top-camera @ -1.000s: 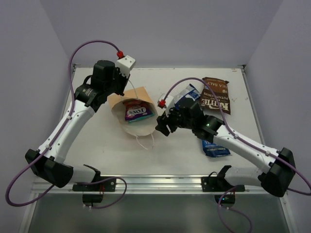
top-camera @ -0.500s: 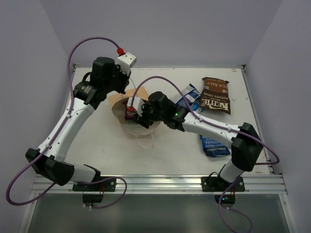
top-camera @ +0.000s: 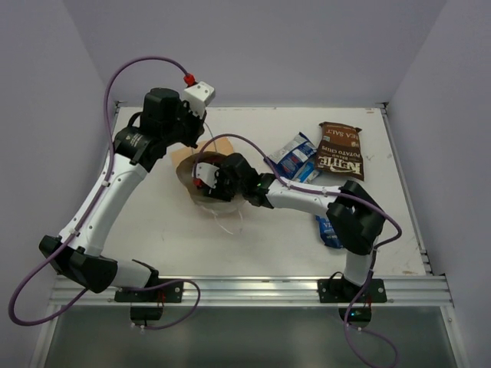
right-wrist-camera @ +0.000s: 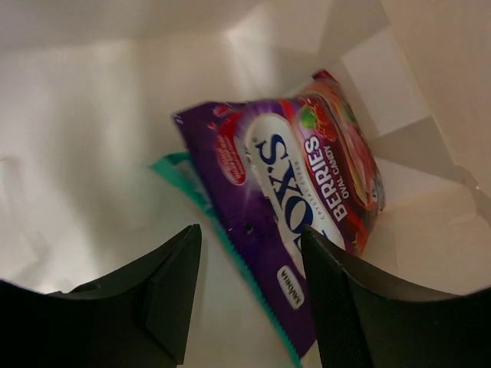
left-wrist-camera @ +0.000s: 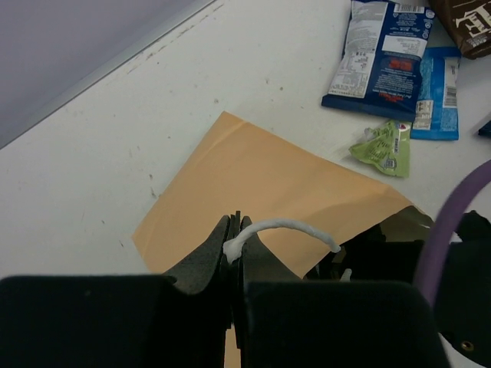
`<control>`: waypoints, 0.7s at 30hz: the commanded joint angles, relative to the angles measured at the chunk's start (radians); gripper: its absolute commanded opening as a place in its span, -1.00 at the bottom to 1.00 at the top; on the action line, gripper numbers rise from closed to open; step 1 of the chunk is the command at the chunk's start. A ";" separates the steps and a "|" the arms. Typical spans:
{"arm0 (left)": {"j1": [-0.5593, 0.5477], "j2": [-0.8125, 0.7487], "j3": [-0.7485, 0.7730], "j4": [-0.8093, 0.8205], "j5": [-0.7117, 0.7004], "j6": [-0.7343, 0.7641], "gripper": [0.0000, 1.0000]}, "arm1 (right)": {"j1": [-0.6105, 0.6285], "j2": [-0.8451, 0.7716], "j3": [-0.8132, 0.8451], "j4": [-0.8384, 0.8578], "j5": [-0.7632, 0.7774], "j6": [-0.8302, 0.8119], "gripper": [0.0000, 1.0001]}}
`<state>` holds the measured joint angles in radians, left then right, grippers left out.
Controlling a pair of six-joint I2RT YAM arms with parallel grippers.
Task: Take the snacks out of the paper bag
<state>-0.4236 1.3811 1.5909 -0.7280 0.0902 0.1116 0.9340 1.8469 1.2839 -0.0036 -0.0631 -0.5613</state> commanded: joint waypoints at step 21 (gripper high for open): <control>0.006 -0.002 0.009 0.036 -0.014 0.008 -1.00 | 0.008 -0.012 -0.029 -0.033 0.022 0.031 -0.61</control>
<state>-0.4236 1.3819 1.5955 -0.7334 0.0956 0.1146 0.9371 1.8851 1.2675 -0.0071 -0.0200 -0.5564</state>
